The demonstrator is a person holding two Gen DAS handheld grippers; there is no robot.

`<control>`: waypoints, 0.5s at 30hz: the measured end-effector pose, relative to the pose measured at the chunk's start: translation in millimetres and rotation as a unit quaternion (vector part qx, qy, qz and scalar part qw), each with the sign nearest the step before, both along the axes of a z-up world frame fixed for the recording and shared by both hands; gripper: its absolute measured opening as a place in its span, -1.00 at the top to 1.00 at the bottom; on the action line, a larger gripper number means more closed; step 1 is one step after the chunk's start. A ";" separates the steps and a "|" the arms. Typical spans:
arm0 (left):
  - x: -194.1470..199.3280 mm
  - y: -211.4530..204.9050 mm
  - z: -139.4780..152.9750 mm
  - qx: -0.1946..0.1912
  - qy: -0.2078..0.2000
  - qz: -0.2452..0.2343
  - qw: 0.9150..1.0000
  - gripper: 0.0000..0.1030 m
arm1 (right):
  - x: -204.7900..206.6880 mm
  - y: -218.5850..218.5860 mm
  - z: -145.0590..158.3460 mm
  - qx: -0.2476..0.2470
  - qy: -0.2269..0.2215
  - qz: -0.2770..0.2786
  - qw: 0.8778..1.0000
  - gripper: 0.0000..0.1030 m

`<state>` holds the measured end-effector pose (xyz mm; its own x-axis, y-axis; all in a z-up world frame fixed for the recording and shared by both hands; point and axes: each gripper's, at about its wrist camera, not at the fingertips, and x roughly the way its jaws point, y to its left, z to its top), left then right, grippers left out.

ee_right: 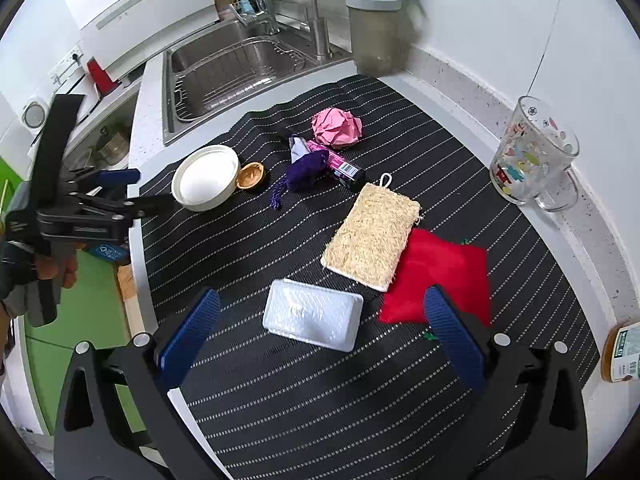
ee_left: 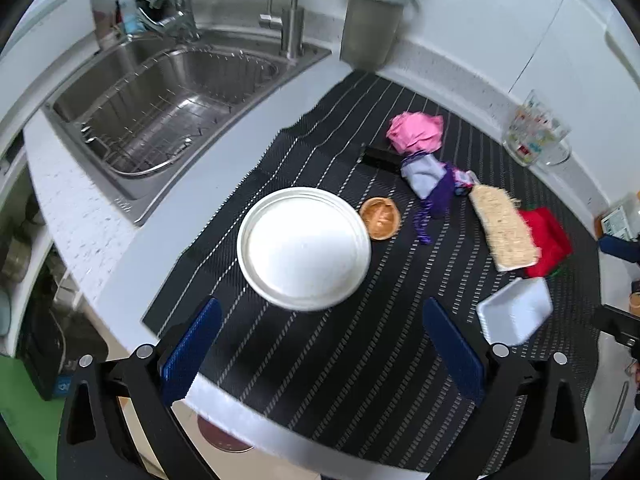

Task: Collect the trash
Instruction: 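Move both tools back over the mat, then grasp the white plate by its rim with the left tool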

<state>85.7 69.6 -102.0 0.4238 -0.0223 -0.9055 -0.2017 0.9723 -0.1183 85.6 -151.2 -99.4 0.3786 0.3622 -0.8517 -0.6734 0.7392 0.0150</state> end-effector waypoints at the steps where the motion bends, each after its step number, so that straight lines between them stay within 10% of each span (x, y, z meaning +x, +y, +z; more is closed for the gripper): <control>1: 5.8 3.4 -5.9 -0.001 0.007 -0.002 1.000 -0.87 | 1.9 2.3 -1.5 -0.002 0.002 -0.001 1.000 -0.95; 15: 45.8 14.7 -51.7 0.000 0.049 -0.028 0.998 -0.87 | 29.4 9.5 -16.7 -0.013 0.022 -0.037 0.999 -0.95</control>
